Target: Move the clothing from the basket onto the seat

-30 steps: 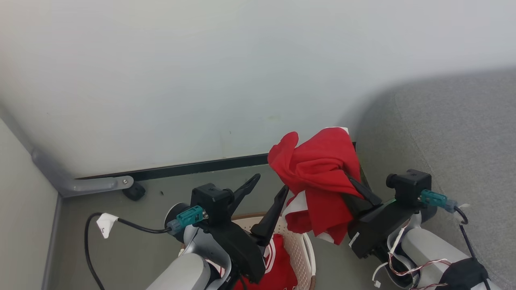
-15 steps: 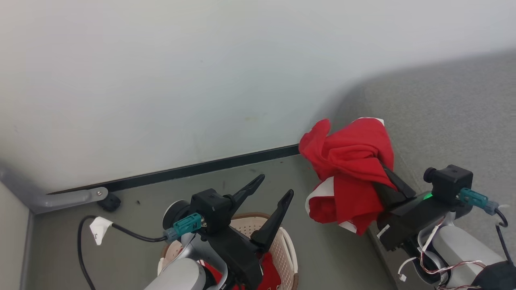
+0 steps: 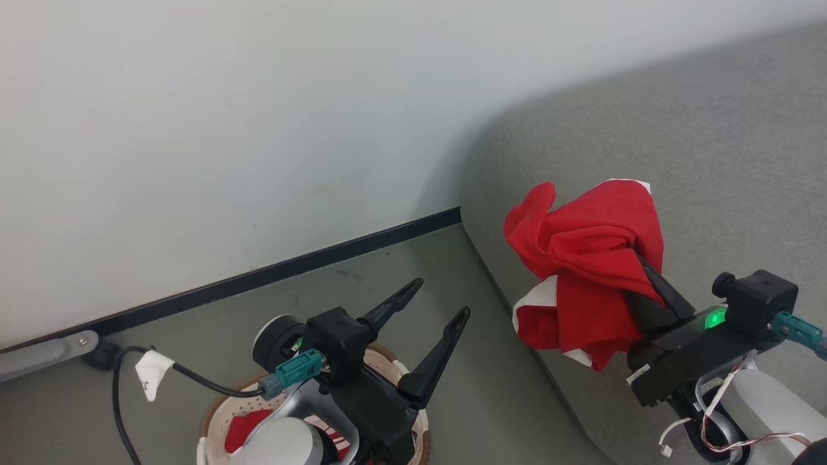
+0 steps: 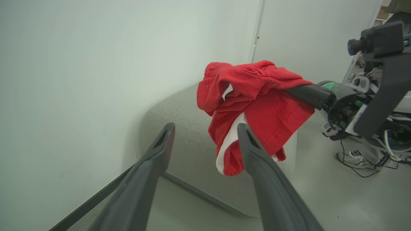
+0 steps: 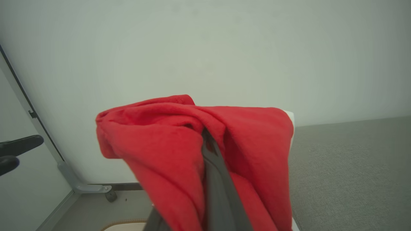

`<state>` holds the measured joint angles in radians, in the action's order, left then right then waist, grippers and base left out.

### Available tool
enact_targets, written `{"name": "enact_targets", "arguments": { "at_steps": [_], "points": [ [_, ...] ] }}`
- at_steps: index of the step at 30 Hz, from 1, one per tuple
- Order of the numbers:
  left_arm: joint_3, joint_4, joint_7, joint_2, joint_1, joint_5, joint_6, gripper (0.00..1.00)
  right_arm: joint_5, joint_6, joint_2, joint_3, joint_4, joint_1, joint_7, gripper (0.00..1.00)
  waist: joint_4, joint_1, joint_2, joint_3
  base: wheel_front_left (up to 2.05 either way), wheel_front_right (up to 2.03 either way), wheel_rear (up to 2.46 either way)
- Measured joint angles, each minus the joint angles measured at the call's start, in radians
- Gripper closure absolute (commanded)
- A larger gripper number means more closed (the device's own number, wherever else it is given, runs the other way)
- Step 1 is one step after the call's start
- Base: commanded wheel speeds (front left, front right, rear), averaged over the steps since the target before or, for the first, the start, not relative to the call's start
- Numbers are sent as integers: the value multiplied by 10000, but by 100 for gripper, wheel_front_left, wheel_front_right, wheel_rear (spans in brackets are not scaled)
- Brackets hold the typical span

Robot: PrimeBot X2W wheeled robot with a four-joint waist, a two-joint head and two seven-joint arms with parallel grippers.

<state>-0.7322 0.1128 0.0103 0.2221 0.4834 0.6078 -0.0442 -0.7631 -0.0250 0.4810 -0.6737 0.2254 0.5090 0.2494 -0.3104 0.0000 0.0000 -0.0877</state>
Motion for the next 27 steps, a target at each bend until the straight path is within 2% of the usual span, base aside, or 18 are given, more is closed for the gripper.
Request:
{"name": "enact_targets", "arguments": {
  "at_steps": [15,27],
  "points": [
    [-150,-199,-291,54,253,-199,58,0,245,90,134,953,-773,-489,0,100,-1440,0,1,-558,0,0,0],
    [-330,-75,-439,-38,468,-213,-13,0,410,142,301,1791,-1049,-723,0,100,-1637,0,2,-1016,0,0,0]
  ]
}}
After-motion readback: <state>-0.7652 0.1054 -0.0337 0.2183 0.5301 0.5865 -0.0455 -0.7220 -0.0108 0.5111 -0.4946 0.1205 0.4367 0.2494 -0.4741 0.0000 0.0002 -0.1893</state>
